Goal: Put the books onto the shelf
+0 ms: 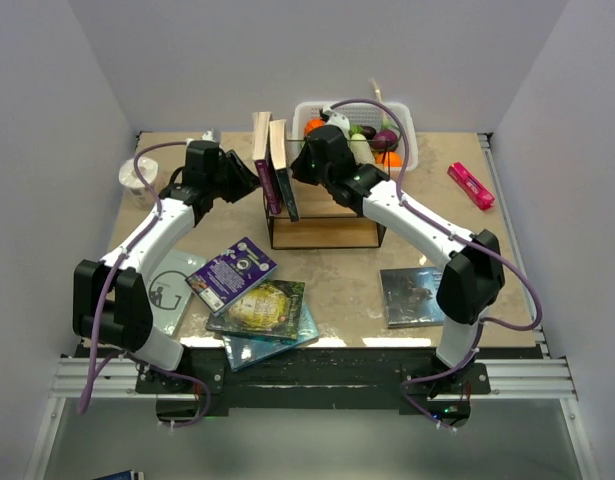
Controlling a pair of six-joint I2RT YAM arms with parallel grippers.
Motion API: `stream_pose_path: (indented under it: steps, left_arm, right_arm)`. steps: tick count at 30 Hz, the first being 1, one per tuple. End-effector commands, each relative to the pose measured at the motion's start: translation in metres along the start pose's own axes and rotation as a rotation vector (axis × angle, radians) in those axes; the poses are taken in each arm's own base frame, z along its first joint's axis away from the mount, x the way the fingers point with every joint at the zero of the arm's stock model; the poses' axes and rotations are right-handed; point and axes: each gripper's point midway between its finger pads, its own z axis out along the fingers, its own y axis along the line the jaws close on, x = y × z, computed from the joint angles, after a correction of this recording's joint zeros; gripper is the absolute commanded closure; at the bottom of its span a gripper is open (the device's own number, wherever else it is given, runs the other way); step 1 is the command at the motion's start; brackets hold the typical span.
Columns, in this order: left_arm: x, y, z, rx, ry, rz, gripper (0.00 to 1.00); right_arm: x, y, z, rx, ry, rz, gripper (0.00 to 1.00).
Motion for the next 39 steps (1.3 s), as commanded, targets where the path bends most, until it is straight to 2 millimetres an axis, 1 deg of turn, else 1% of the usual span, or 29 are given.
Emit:
stream_pose_path:
  steps: [1, 2, 4, 5, 6, 10, 12, 13, 16, 18, 19, 21, 22, 24, 25, 28, 29, 31, 34, 39]
  left_arm:
    - [-0.033, -0.039, -0.024, 0.105, -0.092, 0.007, 0.60]
    - [-0.036, -0.044, -0.027, 0.113, -0.101, 0.011, 0.60]
    - [-0.040, -0.048, -0.030, 0.122, -0.109, 0.011, 0.60]
    - [-0.043, -0.051, -0.030, 0.128, -0.114, 0.010, 0.60]
    - [-0.044, -0.052, -0.031, 0.130, -0.116, 0.009, 0.60]
    - [-0.043, -0.053, -0.032, 0.126, -0.109, 0.011, 0.60]
    - [-0.044, -0.053, -0.034, 0.125, -0.113, 0.014, 0.60]
    - [-0.044, -0.053, -0.034, 0.127, -0.113, 0.014, 0.60]
    - [-0.049, -0.060, -0.041, 0.146, -0.130, 0.014, 0.60]
    - [-0.054, -0.067, -0.049, 0.164, -0.150, 0.014, 0.60]
    - [-0.057, -0.070, -0.052, 0.174, -0.162, 0.017, 0.60]
    - [-0.063, -0.077, -0.062, 0.190, -0.187, 0.021, 0.60]
    - [-0.068, -0.080, -0.069, 0.192, -0.211, 0.021, 0.60]
    - [-0.074, -0.083, -0.078, 0.192, -0.244, 0.018, 0.60]
    - [-0.077, -0.086, -0.082, 0.200, -0.260, 0.018, 0.60]
    - [-0.088, -0.098, -0.102, 0.239, -0.308, 0.019, 0.60]
    - [-0.089, -0.102, -0.104, 0.250, -0.310, 0.020, 0.60]
    - [-0.087, -0.108, -0.105, 0.279, -0.294, 0.027, 0.60]
    - [-0.077, -0.116, -0.101, 0.316, -0.247, 0.035, 0.61]
    - [-0.067, -0.124, -0.100, 0.346, -0.213, 0.051, 0.61]
  right_arm:
    - [-0.036, 0.033, -0.036, -0.081, -0.090, -0.009, 1.00]
    - [-0.038, 0.040, -0.038, -0.095, -0.088, -0.016, 1.00]
    - [-0.037, 0.043, -0.039, -0.102, -0.076, -0.023, 1.00]
    - [-0.033, 0.047, -0.037, -0.118, -0.062, -0.027, 1.00]
    - [-0.031, 0.044, -0.035, -0.103, -0.051, -0.028, 1.00]
    - [-0.027, 0.041, -0.036, -0.101, -0.047, -0.024, 1.00]
    - [-0.021, 0.036, -0.033, -0.090, -0.035, -0.034, 1.00]
    - [-0.021, 0.033, -0.031, -0.081, -0.030, -0.036, 1.00]
    - [-0.009, 0.025, -0.024, -0.057, 0.012, -0.055, 1.00]
    - [-0.005, 0.025, -0.024, -0.066, 0.016, -0.049, 1.00]
    - [-0.003, 0.022, -0.024, -0.061, 0.019, -0.049, 1.00]
    - [-0.003, 0.020, -0.024, -0.056, 0.018, -0.046, 1.00]
    - [-0.004, 0.020, -0.025, -0.056, 0.016, -0.044, 1.00]
    - [-0.004, 0.021, -0.027, -0.058, 0.013, -0.044, 1.00]
    - [-0.008, 0.022, -0.028, -0.059, 0.005, -0.041, 1.00]
    - [-0.014, 0.027, -0.033, -0.071, -0.007, -0.034, 1.00]
    - [-0.015, 0.028, -0.034, -0.074, -0.008, -0.032, 1.00]
    - [-0.014, 0.029, -0.034, -0.080, -0.001, -0.030, 1.00]
    - [-0.006, 0.027, -0.031, -0.078, 0.023, -0.023, 1.00]
    - [-0.003, 0.027, -0.029, -0.082, 0.031, -0.012, 1.00]
